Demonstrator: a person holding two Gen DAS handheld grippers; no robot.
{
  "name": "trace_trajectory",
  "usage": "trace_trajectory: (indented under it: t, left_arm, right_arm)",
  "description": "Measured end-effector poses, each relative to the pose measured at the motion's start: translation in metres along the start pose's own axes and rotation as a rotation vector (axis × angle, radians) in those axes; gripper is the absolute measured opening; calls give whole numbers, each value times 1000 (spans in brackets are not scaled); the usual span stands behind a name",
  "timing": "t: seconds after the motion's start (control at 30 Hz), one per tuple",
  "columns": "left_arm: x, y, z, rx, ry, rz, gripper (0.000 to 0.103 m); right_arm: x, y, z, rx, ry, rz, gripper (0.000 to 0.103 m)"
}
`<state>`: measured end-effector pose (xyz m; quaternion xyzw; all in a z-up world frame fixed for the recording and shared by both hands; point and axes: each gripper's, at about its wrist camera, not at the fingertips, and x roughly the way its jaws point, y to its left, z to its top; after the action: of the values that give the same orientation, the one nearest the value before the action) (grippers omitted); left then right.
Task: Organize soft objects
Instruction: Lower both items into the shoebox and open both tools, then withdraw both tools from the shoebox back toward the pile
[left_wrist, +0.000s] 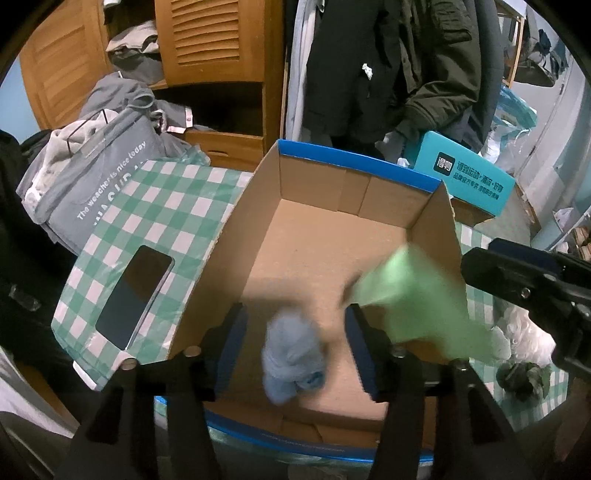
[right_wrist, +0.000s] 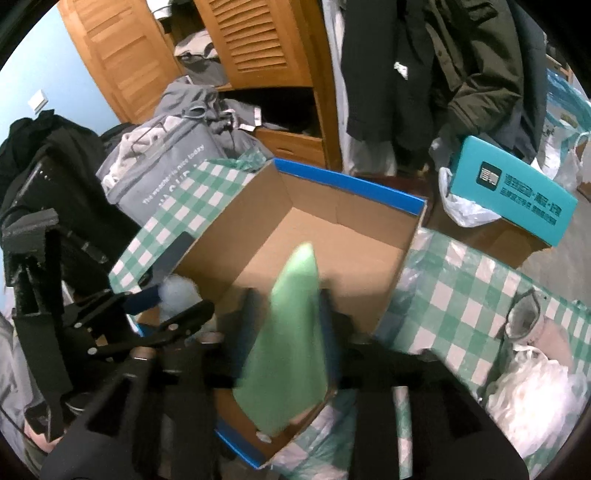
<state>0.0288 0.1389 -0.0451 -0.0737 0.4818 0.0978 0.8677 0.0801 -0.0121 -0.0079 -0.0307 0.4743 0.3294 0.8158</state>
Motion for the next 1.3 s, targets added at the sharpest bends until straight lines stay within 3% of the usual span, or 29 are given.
trace_trajectory:
  t: [0.2,1.3]
  left_arm:
    - [-5,-3,1,7,-14,-8,65]
    - [-12,-84,-3,140,-20,-106,72]
  right_arm:
    - [-8,-9,1,34,-25,-37,64]
    - [-66,-85,-41,117,-53,-219,67]
